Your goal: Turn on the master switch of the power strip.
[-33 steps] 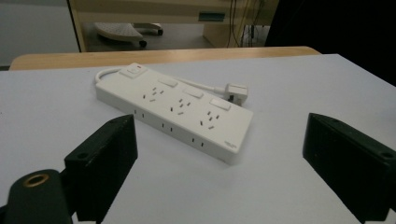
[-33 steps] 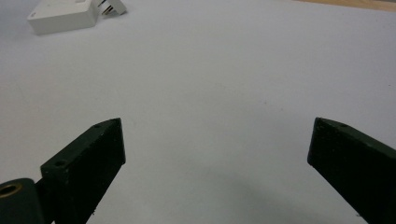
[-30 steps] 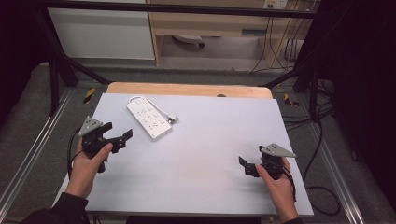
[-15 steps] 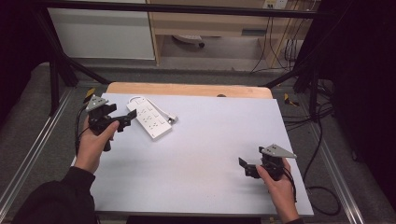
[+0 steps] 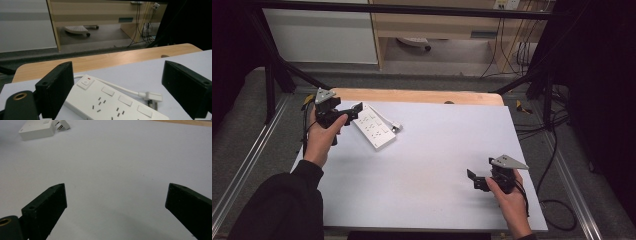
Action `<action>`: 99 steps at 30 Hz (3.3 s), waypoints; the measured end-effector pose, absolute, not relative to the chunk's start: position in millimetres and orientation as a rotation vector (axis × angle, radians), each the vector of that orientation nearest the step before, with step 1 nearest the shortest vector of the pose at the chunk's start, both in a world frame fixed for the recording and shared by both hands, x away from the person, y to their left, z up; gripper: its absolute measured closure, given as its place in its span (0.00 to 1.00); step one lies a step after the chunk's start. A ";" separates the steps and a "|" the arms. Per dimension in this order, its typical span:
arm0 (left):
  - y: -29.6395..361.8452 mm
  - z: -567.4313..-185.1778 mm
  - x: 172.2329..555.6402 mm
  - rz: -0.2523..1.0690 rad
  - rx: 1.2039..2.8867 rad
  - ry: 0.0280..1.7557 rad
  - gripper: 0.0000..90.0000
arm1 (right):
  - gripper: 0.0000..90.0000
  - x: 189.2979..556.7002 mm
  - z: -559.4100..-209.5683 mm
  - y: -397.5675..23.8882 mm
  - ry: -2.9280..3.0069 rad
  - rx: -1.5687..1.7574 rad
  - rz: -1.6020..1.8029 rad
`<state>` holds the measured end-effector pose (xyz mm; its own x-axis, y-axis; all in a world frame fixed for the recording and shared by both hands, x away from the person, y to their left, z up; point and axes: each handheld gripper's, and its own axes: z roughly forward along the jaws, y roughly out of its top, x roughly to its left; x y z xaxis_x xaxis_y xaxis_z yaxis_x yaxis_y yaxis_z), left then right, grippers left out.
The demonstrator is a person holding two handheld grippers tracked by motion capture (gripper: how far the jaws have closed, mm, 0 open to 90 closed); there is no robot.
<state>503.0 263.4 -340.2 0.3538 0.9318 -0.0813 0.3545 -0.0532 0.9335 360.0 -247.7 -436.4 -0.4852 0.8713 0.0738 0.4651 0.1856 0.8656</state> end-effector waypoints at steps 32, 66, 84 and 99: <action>255.2 -378.1 581.6 0.781 1.596 1.306 0.15 | 0.04 361.8 -437.4 -243.4 2.035 1.247 1.242; 259.6 -408.8 594.9 0.695 1.722 1.369 0.45 | 0.04 362.3 -438.3 -241.5 2.036 1.257 1.238; 255.3 -411.2 596.0 0.658 1.711 1.370 0.82 | 0.04 362.5 -438.3 -241.6 2.037 1.254 1.240; 254.3 -416.5 596.7 0.647 1.761 1.344 1.00 | 0.04 361.9 -437.5 -242.5 2.034 1.260 1.244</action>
